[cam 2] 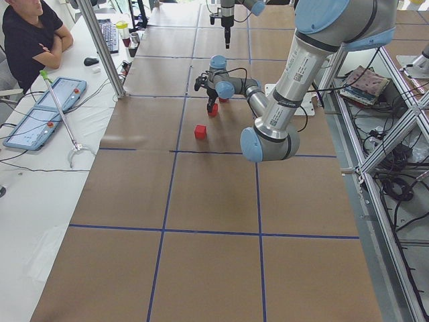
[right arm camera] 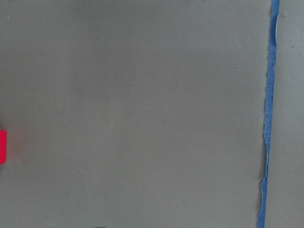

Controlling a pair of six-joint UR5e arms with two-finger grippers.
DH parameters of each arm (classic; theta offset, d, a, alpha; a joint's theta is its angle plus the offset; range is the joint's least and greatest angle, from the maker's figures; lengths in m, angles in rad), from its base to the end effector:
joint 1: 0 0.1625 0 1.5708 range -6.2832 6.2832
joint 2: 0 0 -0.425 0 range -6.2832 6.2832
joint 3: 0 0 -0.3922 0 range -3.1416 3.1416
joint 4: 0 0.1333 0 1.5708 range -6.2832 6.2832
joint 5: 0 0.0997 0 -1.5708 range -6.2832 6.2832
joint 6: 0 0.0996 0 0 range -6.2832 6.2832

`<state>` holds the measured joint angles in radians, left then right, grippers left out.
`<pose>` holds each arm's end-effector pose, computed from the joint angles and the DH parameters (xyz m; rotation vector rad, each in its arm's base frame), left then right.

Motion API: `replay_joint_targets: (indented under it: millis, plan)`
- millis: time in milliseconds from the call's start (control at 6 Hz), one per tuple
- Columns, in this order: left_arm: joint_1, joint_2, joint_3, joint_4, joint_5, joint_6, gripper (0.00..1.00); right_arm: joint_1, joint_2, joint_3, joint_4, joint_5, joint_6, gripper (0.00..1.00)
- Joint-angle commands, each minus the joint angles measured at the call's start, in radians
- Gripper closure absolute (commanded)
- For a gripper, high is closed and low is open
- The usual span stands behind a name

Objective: Form red blocks into L shape at center
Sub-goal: 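Grasp the red cube nearer the center with the left gripper, then carry the cube with the left gripper and set it beyond the center cube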

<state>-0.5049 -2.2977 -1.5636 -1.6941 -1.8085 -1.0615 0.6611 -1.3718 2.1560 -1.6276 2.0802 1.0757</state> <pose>0.5735 -0.4425 0.2115 0.2121 0.8419 0.1043 -0.3379 -0.3702 0.3008 -0.0188 -0.8603 -0.0296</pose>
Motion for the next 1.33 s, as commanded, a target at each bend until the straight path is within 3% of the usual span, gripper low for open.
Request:
replay_joint_targets:
  millis: [0, 333, 1167]
  plan:
    - [0.0, -0.083, 0.083, 0.024, 0.001, -0.049, 1.0, 0.006, -0.009, -0.001, -0.002, 0.001, 0.0, 0.0]
    - [0.012, -0.172, 0.193, 0.019, 0.03, -0.16, 1.0, 0.012, -0.026, 0.002, 0.0, 0.001, 0.0, 0.0]
    - [0.039, -0.18, 0.195, 0.019, 0.049, -0.232, 1.0, 0.012, -0.027, 0.004, 0.0, 0.0, 0.0, 0.0]
